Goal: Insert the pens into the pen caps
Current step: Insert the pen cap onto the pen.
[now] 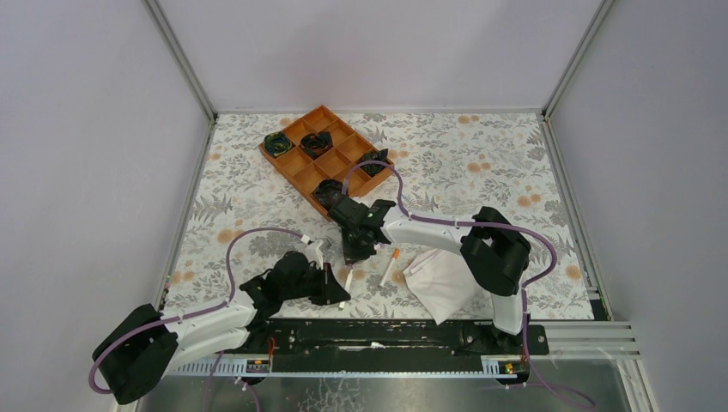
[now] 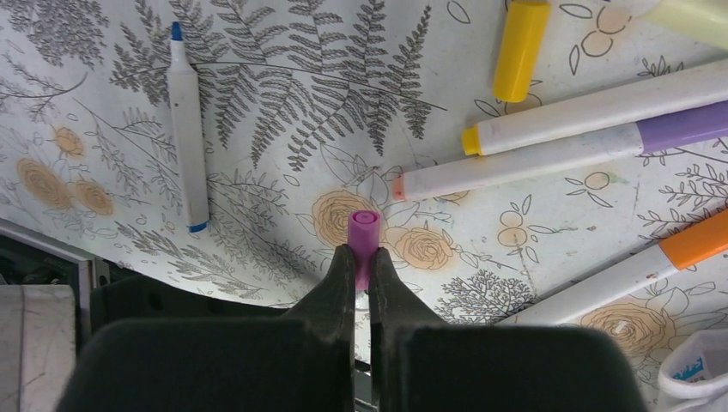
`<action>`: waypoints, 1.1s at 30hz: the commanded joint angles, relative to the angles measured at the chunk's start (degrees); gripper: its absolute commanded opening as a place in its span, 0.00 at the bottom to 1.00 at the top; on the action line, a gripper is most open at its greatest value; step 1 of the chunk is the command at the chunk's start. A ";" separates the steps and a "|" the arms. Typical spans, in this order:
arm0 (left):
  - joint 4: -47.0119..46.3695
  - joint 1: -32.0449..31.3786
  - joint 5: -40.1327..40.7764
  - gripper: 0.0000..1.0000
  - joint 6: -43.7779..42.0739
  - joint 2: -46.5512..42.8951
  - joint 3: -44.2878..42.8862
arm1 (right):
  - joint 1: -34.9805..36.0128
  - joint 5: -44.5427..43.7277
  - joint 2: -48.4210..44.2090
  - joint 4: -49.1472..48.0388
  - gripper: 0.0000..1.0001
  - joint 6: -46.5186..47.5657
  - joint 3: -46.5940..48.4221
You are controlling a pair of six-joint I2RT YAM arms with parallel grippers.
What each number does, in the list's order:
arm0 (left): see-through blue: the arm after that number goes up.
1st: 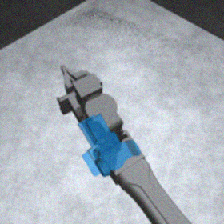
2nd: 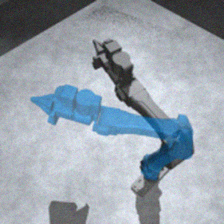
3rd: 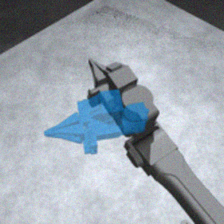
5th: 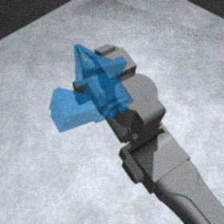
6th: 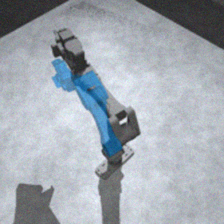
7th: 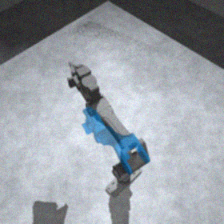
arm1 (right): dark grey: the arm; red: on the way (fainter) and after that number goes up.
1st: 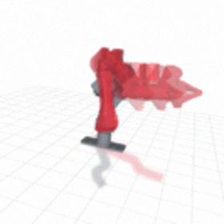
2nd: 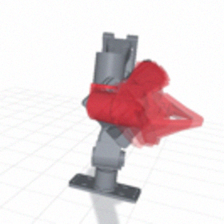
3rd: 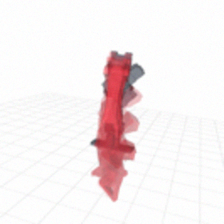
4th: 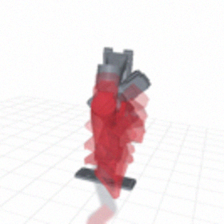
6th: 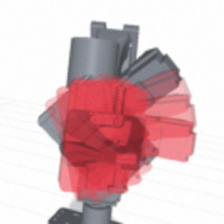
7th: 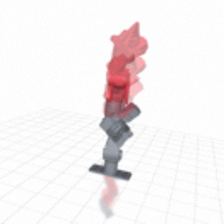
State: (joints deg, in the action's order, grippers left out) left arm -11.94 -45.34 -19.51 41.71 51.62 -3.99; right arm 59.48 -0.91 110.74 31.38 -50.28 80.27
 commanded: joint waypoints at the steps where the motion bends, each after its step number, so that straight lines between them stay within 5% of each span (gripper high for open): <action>1: -2.20 -0.37 0.75 0.00 -0.94 -1.35 -0.32 | 0.63 -0.76 -0.72 0.36 0.00 0.48 3.21; 33: -0.19 -0.30 2.17 0.00 0.64 -3.18 0.12 | 0.63 -4.02 -2.90 1.07 0.00 0.28 3.02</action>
State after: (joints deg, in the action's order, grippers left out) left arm -10.63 -45.34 -17.12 42.63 48.23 -3.99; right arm 59.59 -2.61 110.41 31.44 -49.95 81.14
